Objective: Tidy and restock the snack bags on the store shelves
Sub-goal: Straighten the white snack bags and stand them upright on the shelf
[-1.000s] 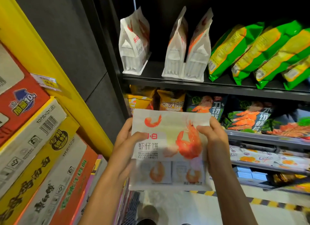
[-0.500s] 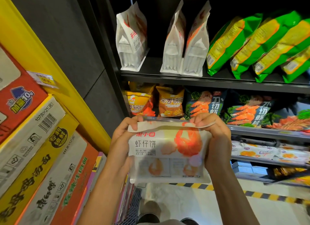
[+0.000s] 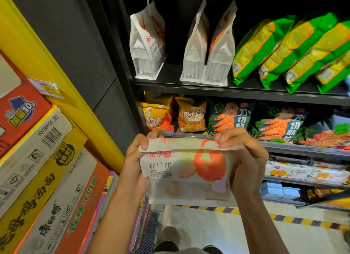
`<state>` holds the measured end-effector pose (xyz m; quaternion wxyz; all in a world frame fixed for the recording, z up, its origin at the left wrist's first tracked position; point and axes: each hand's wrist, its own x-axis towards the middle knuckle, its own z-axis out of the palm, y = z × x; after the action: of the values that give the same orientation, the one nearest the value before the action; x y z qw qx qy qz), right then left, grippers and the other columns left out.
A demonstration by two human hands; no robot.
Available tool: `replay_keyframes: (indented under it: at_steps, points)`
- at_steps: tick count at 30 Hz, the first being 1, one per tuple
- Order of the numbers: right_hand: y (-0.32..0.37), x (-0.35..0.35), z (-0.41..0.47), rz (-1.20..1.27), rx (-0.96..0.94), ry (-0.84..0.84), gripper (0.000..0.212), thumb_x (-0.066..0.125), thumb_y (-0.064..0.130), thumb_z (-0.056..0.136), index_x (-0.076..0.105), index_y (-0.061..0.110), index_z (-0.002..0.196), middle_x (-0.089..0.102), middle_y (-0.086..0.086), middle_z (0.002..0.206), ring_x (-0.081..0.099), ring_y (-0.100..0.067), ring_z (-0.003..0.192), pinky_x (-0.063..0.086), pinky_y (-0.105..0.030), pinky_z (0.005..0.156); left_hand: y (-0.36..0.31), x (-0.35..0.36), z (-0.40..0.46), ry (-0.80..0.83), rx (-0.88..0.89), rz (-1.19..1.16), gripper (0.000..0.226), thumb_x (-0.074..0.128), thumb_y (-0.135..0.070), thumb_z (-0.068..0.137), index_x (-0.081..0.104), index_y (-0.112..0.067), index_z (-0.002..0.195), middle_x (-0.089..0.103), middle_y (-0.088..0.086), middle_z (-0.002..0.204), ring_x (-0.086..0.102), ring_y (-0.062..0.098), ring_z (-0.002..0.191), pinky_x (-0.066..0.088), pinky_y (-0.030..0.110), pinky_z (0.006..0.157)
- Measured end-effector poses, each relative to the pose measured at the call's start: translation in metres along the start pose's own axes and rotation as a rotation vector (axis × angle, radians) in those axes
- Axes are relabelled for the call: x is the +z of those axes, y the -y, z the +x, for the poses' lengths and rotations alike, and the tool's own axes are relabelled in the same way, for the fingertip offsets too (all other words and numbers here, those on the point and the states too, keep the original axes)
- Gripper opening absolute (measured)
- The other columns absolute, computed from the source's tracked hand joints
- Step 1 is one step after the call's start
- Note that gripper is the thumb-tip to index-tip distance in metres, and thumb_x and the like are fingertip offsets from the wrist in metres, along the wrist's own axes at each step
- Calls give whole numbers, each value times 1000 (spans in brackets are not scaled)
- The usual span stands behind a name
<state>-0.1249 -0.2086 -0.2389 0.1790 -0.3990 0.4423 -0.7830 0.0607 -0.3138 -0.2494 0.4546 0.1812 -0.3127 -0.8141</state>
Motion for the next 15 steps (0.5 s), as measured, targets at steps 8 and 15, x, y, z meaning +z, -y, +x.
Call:
replay_keyframes:
  at_steps: [8, 15]
  points:
    - [17, -9, 5, -337, 283, 398, 65, 64, 35, 92, 41, 34, 153, 53, 16, 150, 52, -9, 138, 45, -22, 106, 9, -19, 0, -70, -12, -66, 40, 97, -16, 48, 60, -26, 58, 68, -6, 98, 68, 20, 96, 59, 35, 84]
    - [12, -7, 0, -504, 433, 418, 80, 57, 60, 91, 6, 66, 153, 30, 31, 160, 40, 5, 141, 38, -21, 110, 4, -24, 0, -113, 4, 8, 44, 99, -17, 43, 58, -25, 59, 67, -7, 100, 69, 20, 95, 60, 34, 75]
